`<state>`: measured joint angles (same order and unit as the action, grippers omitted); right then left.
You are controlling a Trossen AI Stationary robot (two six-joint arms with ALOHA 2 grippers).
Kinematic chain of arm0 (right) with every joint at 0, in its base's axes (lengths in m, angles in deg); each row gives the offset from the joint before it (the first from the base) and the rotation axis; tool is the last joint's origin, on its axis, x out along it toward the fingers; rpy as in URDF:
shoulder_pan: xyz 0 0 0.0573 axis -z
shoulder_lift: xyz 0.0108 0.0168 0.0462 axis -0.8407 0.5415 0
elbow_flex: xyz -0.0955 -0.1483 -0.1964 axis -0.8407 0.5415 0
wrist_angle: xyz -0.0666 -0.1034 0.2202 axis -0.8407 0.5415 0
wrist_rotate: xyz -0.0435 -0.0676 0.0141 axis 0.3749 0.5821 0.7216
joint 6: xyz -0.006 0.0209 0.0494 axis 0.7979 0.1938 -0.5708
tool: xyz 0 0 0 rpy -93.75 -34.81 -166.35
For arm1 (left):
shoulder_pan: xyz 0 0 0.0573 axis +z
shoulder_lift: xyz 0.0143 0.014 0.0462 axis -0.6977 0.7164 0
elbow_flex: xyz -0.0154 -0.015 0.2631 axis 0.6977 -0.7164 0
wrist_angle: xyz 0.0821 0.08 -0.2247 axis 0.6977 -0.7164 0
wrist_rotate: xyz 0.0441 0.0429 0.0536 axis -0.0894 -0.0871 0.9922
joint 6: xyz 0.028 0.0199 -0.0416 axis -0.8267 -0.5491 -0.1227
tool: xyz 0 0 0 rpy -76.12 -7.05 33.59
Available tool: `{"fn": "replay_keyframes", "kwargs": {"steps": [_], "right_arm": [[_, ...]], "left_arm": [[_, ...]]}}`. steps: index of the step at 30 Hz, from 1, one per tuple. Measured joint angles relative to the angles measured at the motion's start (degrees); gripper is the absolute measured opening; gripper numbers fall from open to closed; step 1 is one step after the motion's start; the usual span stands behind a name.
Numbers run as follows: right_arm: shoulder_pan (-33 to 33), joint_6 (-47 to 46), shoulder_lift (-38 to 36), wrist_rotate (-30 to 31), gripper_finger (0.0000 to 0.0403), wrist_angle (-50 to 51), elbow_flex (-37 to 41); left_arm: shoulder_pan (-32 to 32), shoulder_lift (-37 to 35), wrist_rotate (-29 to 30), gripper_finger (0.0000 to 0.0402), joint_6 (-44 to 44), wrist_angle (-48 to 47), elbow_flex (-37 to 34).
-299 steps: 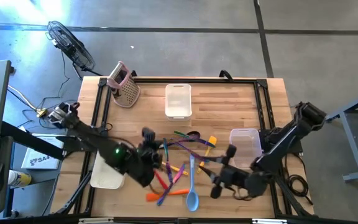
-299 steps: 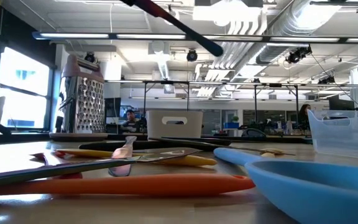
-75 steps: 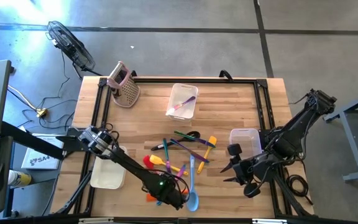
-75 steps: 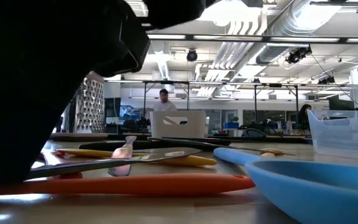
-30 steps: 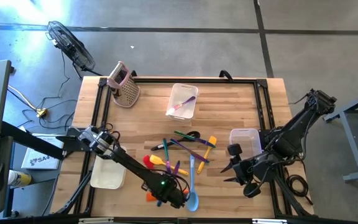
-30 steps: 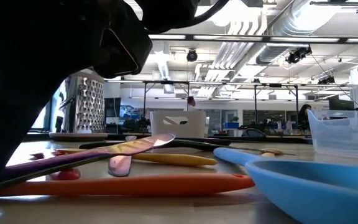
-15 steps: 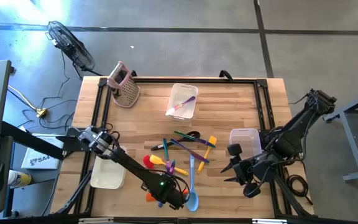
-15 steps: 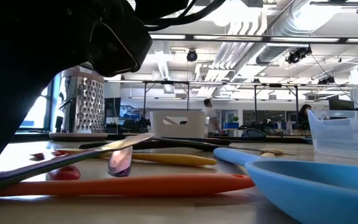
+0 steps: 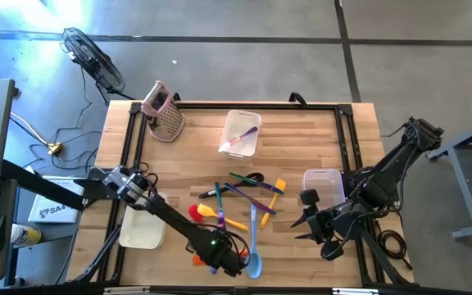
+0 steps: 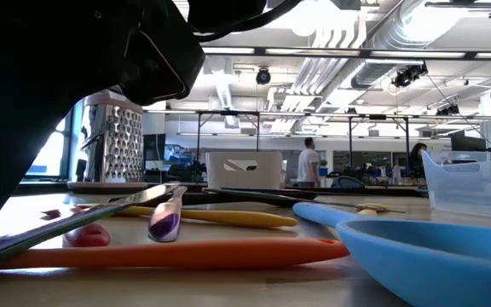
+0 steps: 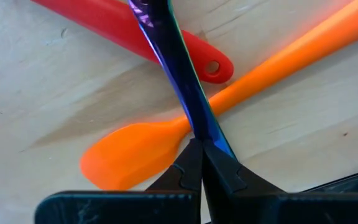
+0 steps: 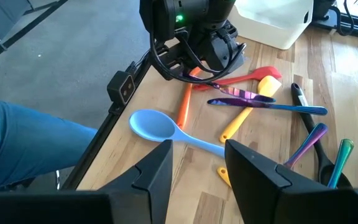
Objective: Pick & Place Kitchen Items
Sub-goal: Put the blue table knife into the top white bin, then put the red spatula into the left white bin
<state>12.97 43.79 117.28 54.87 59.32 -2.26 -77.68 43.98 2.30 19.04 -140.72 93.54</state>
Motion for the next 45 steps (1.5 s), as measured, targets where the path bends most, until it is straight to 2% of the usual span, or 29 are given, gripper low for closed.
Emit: {"fn": "replay_keyframes", "kwargs": {"steps": [19,24,32,45], "right_arm": [[0.0,0.0,-0.01,0.0,0.014,0.02,0.0],[0.0,0.0,0.0,0.0,0.014,0.09,0.0],[0.0,0.0,0.0,0.0,0.014,0.11,0.0],[0.0,0.0,0.0,0.0,0.014,0.11,0.0]], "left_arm": [[0.02,0.1,0.86,0.0003,0.06,0.34,-0.01],[-0.04,0.15,3.78,0.0038,-0.63,1.35,0.02],[-0.04,0.17,4.49,0.0104,-1.93,1.99,0.07],[-0.04,0.17,9.19,0.0111,-5.11,0.92,0.07]]}}
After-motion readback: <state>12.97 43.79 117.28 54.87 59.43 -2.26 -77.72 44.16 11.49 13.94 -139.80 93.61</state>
